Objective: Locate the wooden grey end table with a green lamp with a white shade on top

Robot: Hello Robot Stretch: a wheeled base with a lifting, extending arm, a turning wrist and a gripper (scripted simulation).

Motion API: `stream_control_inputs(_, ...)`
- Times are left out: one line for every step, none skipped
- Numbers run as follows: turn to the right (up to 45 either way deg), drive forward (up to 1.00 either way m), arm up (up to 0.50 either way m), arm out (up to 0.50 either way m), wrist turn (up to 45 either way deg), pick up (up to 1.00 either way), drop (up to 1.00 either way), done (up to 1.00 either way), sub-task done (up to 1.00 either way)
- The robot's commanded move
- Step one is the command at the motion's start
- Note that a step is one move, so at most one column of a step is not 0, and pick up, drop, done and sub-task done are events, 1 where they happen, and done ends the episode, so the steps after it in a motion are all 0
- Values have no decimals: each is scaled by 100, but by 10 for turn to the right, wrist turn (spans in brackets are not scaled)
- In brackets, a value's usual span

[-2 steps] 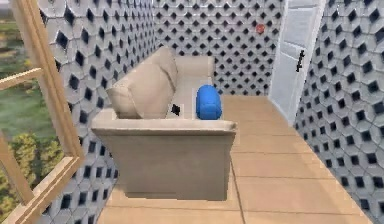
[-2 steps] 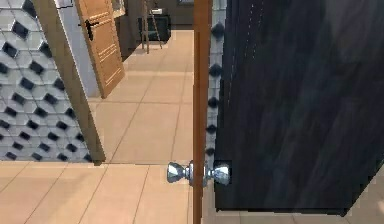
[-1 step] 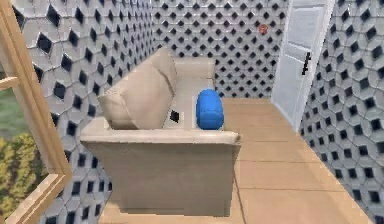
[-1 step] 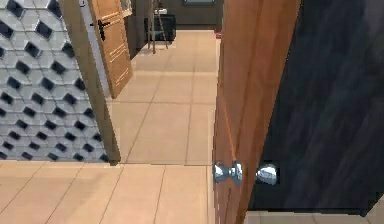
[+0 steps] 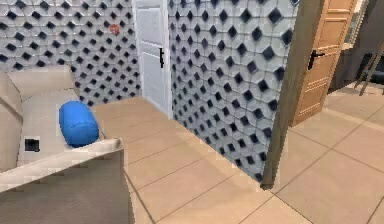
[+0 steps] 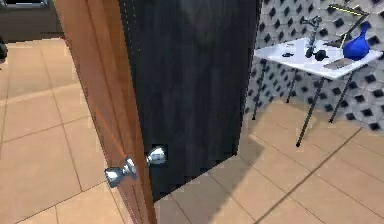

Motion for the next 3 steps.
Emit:
stream_control_inputs(0, 45, 0, 0, 0, 0, 0, 0, 0)
stream_control_inputs(450, 0, 0, 0, 0, 0, 0, 0, 0)
stream_control_inputs(180, 0, 0, 0, 0, 0, 0, 0, 0)
